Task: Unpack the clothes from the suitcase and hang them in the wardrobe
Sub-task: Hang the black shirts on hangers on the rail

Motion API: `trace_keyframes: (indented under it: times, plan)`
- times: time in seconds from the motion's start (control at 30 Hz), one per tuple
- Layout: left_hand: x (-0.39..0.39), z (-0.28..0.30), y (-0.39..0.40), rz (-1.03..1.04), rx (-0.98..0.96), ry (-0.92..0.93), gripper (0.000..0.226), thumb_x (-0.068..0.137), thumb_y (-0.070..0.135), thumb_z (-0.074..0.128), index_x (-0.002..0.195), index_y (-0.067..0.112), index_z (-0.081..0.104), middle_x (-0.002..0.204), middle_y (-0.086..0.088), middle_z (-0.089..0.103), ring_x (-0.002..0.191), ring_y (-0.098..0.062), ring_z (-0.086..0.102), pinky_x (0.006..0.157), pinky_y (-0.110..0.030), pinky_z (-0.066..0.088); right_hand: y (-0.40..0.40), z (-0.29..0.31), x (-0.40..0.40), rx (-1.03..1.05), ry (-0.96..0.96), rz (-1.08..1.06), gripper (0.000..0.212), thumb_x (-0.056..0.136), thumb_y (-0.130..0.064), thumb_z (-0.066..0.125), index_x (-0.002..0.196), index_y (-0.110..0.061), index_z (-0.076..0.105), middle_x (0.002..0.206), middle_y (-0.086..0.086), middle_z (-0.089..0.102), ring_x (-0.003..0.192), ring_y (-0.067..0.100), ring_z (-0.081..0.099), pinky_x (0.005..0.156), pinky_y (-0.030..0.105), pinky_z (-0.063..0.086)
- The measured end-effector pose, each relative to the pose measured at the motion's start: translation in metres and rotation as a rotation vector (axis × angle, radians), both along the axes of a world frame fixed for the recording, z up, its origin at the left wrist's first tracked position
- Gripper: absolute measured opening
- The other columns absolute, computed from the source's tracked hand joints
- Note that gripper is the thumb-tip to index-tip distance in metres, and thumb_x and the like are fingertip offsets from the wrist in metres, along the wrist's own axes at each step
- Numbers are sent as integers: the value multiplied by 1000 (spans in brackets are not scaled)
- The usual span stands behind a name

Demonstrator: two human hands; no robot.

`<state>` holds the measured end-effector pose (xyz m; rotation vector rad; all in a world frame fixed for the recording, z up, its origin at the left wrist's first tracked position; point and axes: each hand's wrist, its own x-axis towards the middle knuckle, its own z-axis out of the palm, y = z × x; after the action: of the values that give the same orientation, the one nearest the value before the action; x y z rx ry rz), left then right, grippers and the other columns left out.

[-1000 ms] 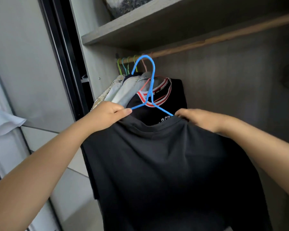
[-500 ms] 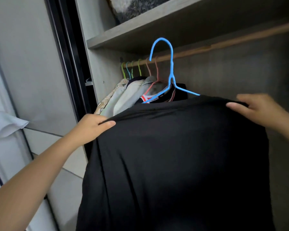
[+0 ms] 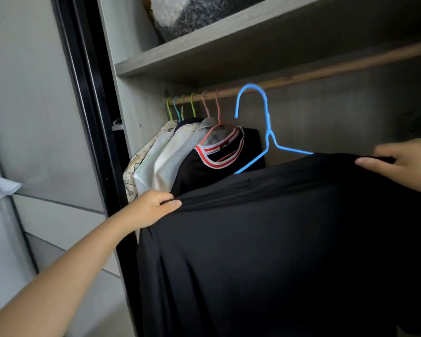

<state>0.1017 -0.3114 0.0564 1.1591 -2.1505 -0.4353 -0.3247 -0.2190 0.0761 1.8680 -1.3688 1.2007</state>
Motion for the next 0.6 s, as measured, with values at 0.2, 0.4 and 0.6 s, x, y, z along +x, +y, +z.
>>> trace_keyframes:
  times: [0.2, 0.4, 0.6]
  plan:
    - [4, 15, -3, 88, -665, 19, 48, 85, 40, 57, 45, 18, 44, 41, 10, 47, 52, 0, 47, 45, -10, 28, 0, 0, 4, 64, 126, -215, 54, 79, -36, 66, 42, -32, 27, 38, -10, 28, 41, 20, 45, 49, 32, 38]
    - [-3, -6, 5, 192, -465, -648, 34, 83, 55, 52, 74, 24, 44, 65, 14, 38, 71, -8, 41, 53, -18, 28, 8, -2, 13, -38, -101, -59, 46, 74, -43, 62, 45, -28, 30, 36, -6, 32, 47, -13, 46, 48, 6, 30]
    - [-40, -14, 12, 270, -677, -208, 70, 80, 62, 48, 124, 7, 46, 124, -6, 49, 120, -22, 43, 96, -31, 33, 15, -3, 31, -24, -168, 47, 37, 69, -54, 53, 47, -29, 36, 55, -29, 53, 47, -13, 46, 45, 4, 29]
